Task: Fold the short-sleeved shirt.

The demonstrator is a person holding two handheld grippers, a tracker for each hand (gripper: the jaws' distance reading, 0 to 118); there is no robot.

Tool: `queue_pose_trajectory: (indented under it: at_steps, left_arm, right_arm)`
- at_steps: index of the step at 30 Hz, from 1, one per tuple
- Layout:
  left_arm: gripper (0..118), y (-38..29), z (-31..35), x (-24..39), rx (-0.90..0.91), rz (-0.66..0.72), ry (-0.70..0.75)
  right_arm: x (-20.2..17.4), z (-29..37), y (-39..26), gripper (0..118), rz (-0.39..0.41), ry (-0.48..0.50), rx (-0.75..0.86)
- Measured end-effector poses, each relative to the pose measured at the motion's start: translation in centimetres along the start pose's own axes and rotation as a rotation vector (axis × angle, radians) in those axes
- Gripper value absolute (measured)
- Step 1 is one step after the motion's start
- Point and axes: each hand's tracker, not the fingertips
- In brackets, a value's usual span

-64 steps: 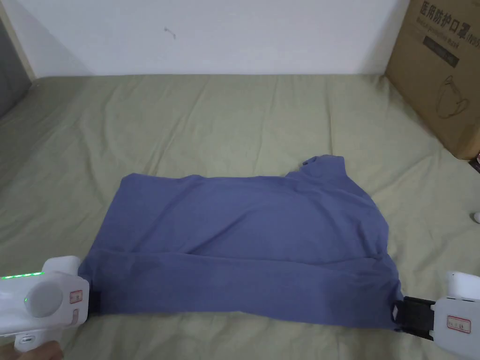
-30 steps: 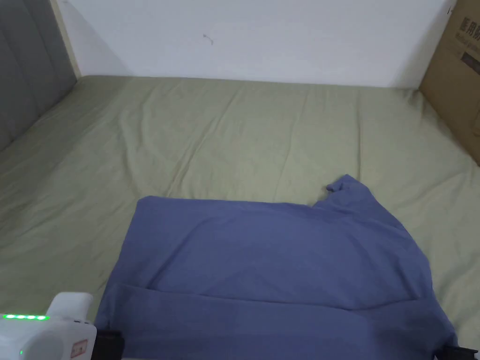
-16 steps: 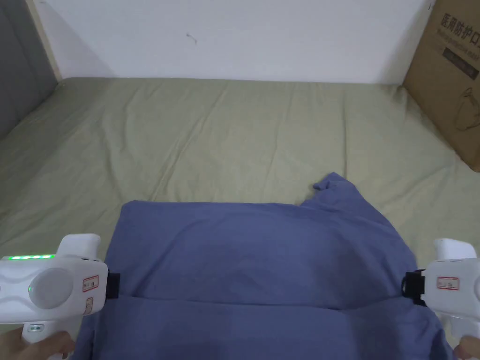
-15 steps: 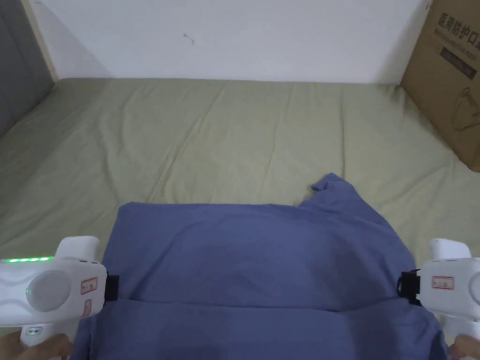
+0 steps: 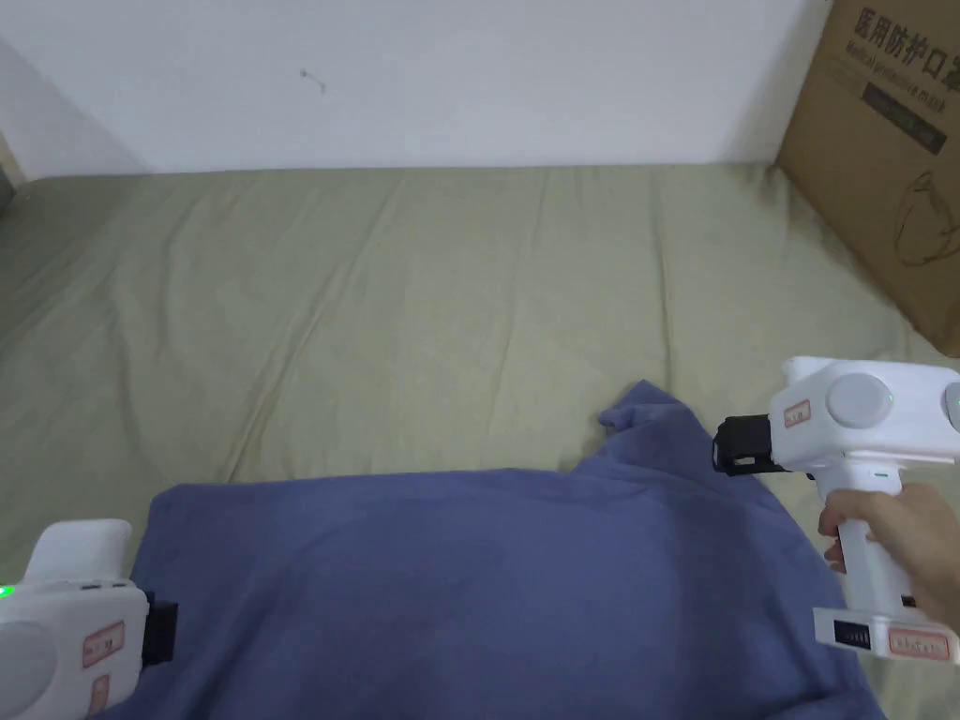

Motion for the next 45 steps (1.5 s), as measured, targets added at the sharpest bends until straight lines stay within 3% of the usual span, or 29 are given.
queue_pose_trajectory:
  at_steps: [5, 8, 9, 10, 11, 12, 16, 24, 25, 26, 27, 28, 29, 35, 37, 39, 40, 42, 45]
  left_arm:
    - [0, 0.7, -2.6, -0.7, -0.039, -0.016, 0.010]
    - [0, 0.5, -3.1, -0.5, -0.053, -0.004, -0.004]
    - [0, 0.4, -3.3, -0.7, -0.054, -0.006, -0.001]
    - [0, 0.3, -3.4, -0.6, -0.054, -0.012, 0.005]
    - [0, 0.3, -3.6, -0.5, -0.058, -0.019, 0.009]
    - [0, 0.3, -3.7, -0.5, -0.061, -0.019, 0.012]
    - [0, 0.6, -3.9, -0.8, -0.065, -0.007, 0.008]
    - [2, 5.0, -5.0, -3.2, -0.017, 0.065, -0.040]
    - [17, 6.0, -5.5, -3.6, -0.031, 0.079, -0.039]
    - [41, 6.9, -6.0, -4.0, -0.033, 0.093, -0.030]
    - [76, 7.8, -6.7, -4.4, -0.024, 0.102, -0.017]
    - [92, 8.6, -7.2, -4.9, 0.004, 0.123, -0.002]
    - [99, 9.6, -7.6, -5.2, 0.018, 0.128, -0.002]
    - [96, 12.1, -13.7, -6.0, -0.074, 0.157, -0.023]
    - [69, 11.3, -15.6, -5.6, -0.131, 0.173, -0.045]
    - [65, 10.4, -15.2, -4.9, -0.061, 0.112, 0.000]
    - [51, 10.5, -14.7, -4.6, -0.067, 0.097, 0.021]
    - [1, 10.8, -13.4, -4.5, -0.055, 0.063, 0.043]
    - [1, 11.1, -11.5, -4.2, -0.065, 0.036, 0.012]
  right_arm:
    - [-0.3, -4.5, 0.6, 90, 0.027, -0.022, -0.085]
    - [-0.2, -6.0, -0.2, 78, 0.040, -0.007, -0.129]
    - [-0.3, -5.3, -0.3, 67, 0.039, -0.006, -0.101]
    - [-0.5, -4.8, -0.3, 48, 0.061, 0.005, -0.085]
    - [-0.9, -4.7, -0.4, 11, 0.127, -0.015, -0.079]
    - [-1.1, -4.6, -0.4, 0, 0.182, -0.055, -0.064]
    - [-0.5, -4.3, -0.3, 0, 0.063, -0.002, -0.049]
    - [-0.5, -3.1, 0.0, 0, 0.078, 0.005, -0.032]
    - [-0.7, -3.2, 0.0, 0, 0.086, 0.000, -0.034]
    - [-0.8, -3.2, 0.0, 0, 0.093, -0.004, -0.035]
    - [-0.8, -3.1, 0.0, 0, 0.099, -0.007, -0.035]
    - [-0.7, -3.1, 0.0, 0, 0.102, -0.007, -0.034]
    - [-0.7, -3.1, 0.0, 0, 0.100, -0.004, -0.033]
    - [-0.2, -3.0, 0.2, 0, 0.059, 0.025, -0.035]
    - [-0.3, -3.0, 0.1, 0, 0.064, 0.021, -0.035]
    - [-0.4, -3.0, 0.1, 0, 0.066, 0.019, -0.037]
    - [-0.4, -2.8, 0.1, 0, 0.073, 0.015, -0.035]
    - [-0.4, -2.2, 0.2, 0, 0.073, 0.018, -0.028]
    - [-0.5, -0.2, 0.2, 0, 0.070, 0.028, 0.004]
